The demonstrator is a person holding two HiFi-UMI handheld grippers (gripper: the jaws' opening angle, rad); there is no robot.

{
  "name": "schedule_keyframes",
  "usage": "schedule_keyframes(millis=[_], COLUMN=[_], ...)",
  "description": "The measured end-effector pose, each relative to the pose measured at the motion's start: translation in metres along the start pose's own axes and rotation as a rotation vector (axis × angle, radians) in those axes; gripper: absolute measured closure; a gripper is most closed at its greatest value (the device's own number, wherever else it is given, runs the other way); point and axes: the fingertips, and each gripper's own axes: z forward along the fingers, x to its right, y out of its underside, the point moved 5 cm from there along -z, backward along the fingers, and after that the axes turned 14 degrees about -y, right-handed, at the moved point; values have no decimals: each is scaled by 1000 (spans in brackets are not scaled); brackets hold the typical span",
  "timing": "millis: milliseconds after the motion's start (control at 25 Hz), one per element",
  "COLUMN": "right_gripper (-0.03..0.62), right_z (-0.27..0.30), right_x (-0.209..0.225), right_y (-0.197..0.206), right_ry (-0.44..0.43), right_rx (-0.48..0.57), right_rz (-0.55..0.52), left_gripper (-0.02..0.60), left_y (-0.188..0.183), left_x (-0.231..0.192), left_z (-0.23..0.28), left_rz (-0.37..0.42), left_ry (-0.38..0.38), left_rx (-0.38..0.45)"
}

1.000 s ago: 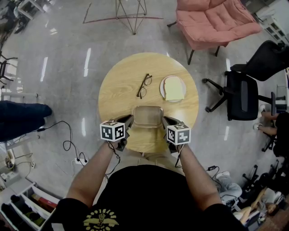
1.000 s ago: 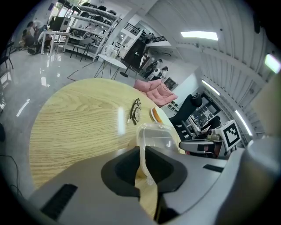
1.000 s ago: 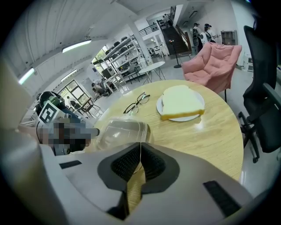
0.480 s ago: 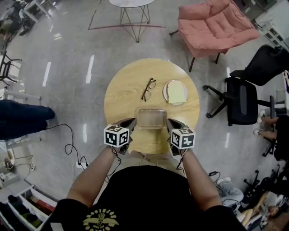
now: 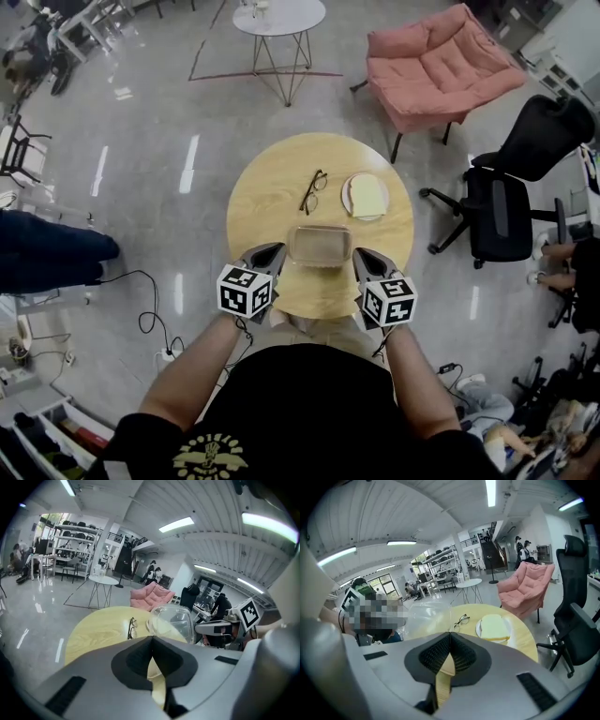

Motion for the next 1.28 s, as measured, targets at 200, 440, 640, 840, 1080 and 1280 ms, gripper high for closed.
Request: schedule_keyframes(millis=[200, 440, 640, 840, 1080, 1280], right_gripper=[579, 579, 580, 580, 580, 580], right_z=[-24, -55, -75, -91, -106, -115], right_x=[-24, -52, -69, -83, -102, -118], right_y=[-29, -61, -82, -100, -119, -140], right_ry=[20, 36, 58, 75, 91, 92], right_rx=[70, 161, 213, 255, 286, 318], right_rz=[-77, -142, -195, -234, -294, -347], left_gripper=[566, 566, 566, 566, 566, 566], left_y=[-29, -61, -87, -109, -127, -143], left_x=[8, 21, 32, 41, 44, 45], left_z=[-31, -70, -97, -120, -140, -160], left_rz=[37, 86, 138, 185, 216, 228], left_ry=[0, -4, -15, -16, -25, -32], left_rx=[101, 216, 305, 380, 439, 489])
